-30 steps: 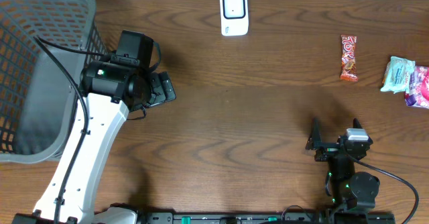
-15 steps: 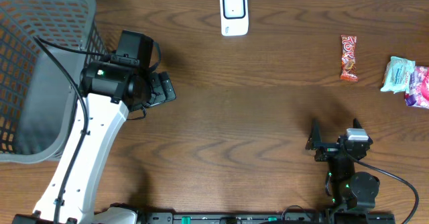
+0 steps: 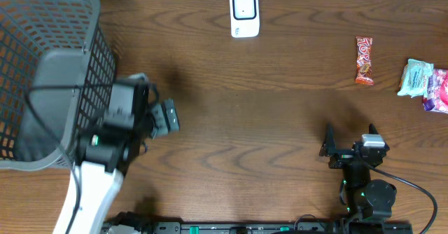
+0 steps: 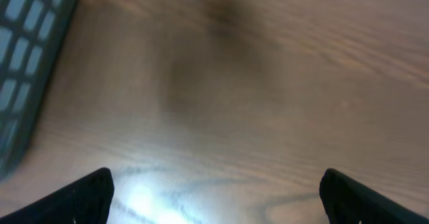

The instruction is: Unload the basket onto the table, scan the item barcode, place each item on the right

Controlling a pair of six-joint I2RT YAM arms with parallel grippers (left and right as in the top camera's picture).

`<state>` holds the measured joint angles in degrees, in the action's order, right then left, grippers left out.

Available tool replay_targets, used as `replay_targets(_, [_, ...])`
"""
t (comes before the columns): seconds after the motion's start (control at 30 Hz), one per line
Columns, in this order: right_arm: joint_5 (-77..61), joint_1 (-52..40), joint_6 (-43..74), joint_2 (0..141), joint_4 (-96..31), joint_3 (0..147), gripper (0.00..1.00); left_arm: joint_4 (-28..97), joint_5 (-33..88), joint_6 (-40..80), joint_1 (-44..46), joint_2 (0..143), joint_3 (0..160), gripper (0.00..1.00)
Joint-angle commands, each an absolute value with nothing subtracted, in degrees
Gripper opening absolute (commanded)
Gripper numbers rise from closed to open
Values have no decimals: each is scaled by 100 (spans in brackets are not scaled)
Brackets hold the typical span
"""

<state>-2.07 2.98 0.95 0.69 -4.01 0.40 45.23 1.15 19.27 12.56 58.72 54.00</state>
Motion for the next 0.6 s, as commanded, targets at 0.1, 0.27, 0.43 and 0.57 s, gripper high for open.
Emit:
replay_targets(0.1, [-183,259,34,32,-429,32,99,3341,355,1160,1227,4058,3789,98])
replay_targets(0.27, [-183,259,34,32,-429,32,99,2502,342,1092,1227,2792,2738,98])
replay_targets(0.43, [-180,259,34,32,-429,32,99,1712,344,1094,1227,2012,1964,98])
replay_targets(0.57, [-183,259,34,32,-429,32,99,906,344,1096,1208,1485,1293,98])
